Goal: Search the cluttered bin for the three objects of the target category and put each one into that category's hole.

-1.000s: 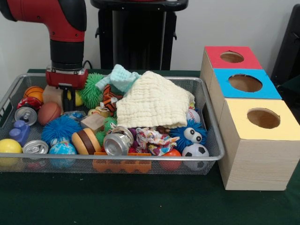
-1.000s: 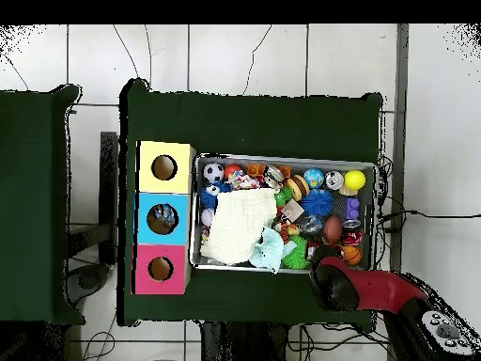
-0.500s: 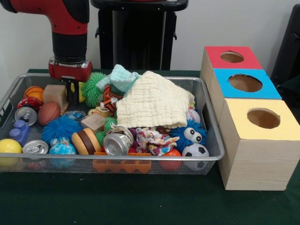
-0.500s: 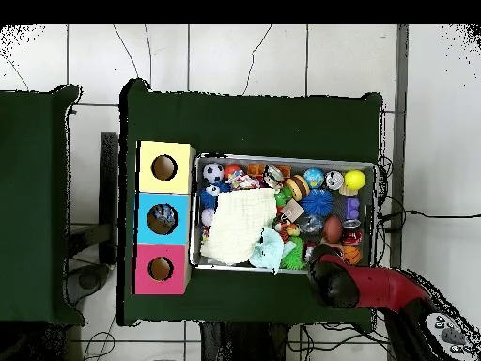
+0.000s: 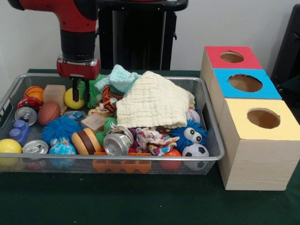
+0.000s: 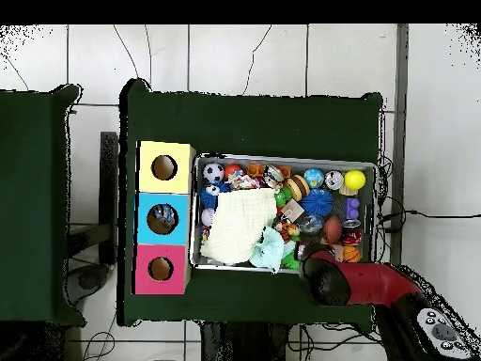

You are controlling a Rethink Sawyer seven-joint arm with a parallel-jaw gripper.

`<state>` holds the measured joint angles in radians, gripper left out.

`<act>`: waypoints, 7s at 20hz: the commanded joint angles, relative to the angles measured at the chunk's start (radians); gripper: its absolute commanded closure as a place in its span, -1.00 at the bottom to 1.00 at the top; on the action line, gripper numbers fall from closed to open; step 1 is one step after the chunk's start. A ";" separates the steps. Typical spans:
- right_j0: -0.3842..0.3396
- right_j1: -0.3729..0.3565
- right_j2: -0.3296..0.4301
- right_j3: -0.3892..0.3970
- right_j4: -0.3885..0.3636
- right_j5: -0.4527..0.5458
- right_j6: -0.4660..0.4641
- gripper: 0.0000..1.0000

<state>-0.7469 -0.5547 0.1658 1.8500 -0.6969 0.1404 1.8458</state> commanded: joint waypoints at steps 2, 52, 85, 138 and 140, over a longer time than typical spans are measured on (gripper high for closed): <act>0.004 0.036 0.055 0.025 0.005 0.024 0.050 -1.00; 0.088 0.229 -0.103 -0.169 0.027 -0.344 0.127 -1.00; -0.277 0.157 0.338 -0.155 -0.063 0.125 -0.133 -1.00; 0.025 -0.108 0.131 0.003 0.187 0.271 0.078 1.00; 0.033 -0.110 0.127 0.003 0.197 0.275 0.077 1.00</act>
<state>-0.7408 -0.6509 0.3081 1.8312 -0.5528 0.2895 1.8458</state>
